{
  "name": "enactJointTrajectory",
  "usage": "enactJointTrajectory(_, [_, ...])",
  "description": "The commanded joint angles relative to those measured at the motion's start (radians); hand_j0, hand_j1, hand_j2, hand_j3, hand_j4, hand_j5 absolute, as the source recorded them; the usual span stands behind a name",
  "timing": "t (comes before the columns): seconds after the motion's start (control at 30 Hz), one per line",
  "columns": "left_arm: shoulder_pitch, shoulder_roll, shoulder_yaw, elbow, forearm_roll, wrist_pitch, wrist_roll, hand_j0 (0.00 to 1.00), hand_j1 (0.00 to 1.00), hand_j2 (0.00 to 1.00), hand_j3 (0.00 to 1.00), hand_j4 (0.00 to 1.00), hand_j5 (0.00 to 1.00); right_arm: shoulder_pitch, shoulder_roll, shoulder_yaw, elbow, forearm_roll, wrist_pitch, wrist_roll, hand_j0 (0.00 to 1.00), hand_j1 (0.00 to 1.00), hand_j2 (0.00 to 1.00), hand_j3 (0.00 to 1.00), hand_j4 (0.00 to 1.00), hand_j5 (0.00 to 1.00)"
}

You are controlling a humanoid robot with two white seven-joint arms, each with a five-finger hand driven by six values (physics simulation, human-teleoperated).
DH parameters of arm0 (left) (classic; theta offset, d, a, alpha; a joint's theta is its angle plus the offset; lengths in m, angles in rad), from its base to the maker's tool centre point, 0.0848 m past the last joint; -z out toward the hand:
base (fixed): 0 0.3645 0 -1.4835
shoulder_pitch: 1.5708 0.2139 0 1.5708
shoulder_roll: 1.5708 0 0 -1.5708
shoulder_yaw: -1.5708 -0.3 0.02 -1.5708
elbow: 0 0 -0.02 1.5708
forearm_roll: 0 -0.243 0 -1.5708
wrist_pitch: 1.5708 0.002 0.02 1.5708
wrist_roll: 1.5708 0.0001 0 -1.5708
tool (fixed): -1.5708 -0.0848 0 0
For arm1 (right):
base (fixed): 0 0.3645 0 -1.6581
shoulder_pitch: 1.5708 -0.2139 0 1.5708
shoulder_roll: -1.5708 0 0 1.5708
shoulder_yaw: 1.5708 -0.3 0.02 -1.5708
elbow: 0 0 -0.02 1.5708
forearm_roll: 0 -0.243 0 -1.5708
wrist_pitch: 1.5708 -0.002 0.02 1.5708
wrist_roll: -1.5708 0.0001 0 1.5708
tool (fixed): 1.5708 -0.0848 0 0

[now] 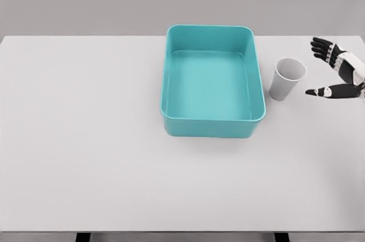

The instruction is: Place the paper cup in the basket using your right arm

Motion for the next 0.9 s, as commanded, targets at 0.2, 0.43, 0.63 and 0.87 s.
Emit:
enactJointTrajectory(0.2, [0.000, 0.000, 0.000, 0.000, 0.001, 0.000, -0.001, 1.00, 1.00, 1.00, 1.00, 1.00, 1.00, -0.005, 0.118, -0.007, 0.122, -0.011, -0.004, 0.000, 1.00, 1.00, 1.00, 1.00, 1.00, 1.00])
enactJointTrajectory(0.43, [-0.002, 0.000, 0.000, 0.000, 0.001, 0.000, 0.001, 1.00, 1.00, 1.00, 1.00, 1.00, 1.00, -0.006, 0.158, -0.011, 0.169, -0.021, -0.022, 0.000, 1.00, 1.00, 1.00, 1.00, 1.00, 1.00])
enactJointTrajectory(0.63, [-0.002, 0.000, -0.001, 0.000, 0.001, 0.000, -0.001, 1.00, 1.00, 1.00, 1.00, 1.00, 1.00, -0.038, 0.158, -0.009, 0.205, -0.023, -0.028, 0.000, 1.00, 1.00, 1.00, 1.00, 1.00, 1.00])
enactJointTrajectory(0.87, [0.000, 0.000, 0.000, 0.000, 0.001, 0.000, 0.001, 1.00, 1.00, 1.00, 1.00, 1.00, 1.00, -0.051, 0.171, -0.003, 0.225, -0.021, -0.027, 0.000, 1.00, 1.00, 1.00, 1.00, 1.00, 1.00])
